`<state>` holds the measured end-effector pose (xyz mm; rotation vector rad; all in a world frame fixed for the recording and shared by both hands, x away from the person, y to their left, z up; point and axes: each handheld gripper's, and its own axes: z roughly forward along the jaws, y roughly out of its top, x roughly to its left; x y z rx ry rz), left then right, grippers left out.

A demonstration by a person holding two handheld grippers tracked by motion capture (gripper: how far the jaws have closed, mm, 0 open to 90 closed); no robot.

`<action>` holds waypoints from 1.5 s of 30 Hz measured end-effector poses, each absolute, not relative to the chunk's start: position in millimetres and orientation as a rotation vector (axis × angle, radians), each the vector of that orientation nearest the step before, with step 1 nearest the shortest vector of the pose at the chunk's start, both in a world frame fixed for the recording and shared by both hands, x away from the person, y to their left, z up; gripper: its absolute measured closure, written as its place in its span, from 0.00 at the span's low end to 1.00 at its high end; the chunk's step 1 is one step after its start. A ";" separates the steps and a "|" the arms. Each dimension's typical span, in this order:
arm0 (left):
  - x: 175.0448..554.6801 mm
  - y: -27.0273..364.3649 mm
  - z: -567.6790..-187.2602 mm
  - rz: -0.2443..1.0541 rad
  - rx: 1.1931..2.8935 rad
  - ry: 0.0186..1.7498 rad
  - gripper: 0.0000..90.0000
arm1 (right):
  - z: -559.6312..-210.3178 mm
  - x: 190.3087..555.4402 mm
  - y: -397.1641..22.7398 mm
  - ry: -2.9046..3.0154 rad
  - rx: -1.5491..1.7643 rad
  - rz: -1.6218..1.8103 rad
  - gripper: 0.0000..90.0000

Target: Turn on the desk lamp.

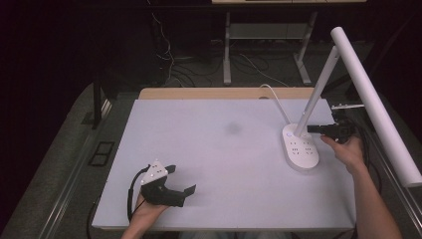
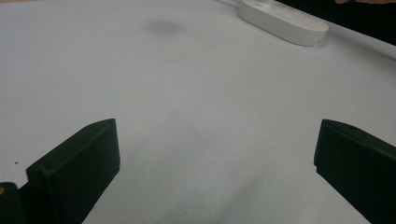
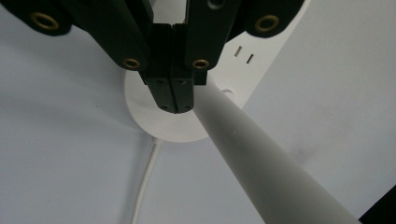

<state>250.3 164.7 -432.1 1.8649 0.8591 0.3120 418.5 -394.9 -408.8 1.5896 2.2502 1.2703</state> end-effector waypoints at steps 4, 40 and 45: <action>250.4 164.4 -432.3 0.313 1.863 0.859 0.00 | -411.6 420.8 -393.3 2.251 1.598 1.266 0.99; 249.5 163.4 -432.1 0.318 1.868 0.849 0.00 | -430.8 427.9 -391.9 2.237 1.629 1.252 1.00; 249.0 163.8 -431.6 0.319 1.870 0.851 0.00 | -431.7 427.4 -392.2 2.229 1.636 1.256 1.00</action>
